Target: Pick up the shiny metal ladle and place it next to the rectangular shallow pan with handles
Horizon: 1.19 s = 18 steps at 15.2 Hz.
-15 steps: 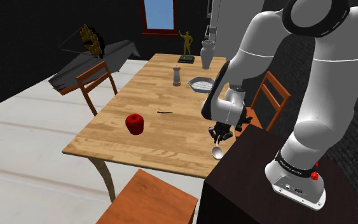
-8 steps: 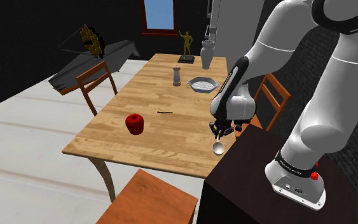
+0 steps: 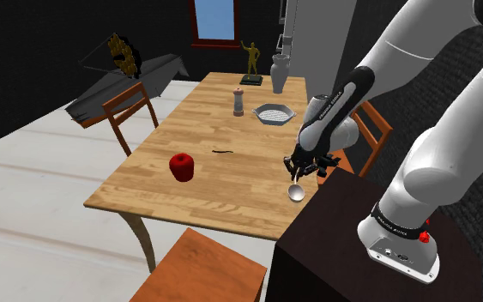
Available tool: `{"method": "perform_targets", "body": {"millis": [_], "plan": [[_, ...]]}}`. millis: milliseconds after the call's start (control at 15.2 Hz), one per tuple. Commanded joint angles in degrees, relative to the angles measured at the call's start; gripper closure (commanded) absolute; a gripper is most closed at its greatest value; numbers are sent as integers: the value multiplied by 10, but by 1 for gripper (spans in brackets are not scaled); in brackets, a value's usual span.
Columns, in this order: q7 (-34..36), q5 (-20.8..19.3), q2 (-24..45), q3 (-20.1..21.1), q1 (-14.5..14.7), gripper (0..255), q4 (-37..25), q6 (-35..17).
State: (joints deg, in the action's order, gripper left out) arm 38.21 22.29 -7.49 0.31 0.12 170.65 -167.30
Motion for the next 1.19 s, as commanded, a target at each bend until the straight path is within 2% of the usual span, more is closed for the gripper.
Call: {"method": "perform_targets", "body": {"millis": [0, 198, 594, 1122], "plan": [[27, -35, -30, 9, -17, 255, 3, 26], [44, -56, -61, 17, -32, 255, 5, 57], [7, -76, 50, -14, -58, 255, -126, 80], [-24, -86, 182, -37, -84, 255, -315, 142]]}}
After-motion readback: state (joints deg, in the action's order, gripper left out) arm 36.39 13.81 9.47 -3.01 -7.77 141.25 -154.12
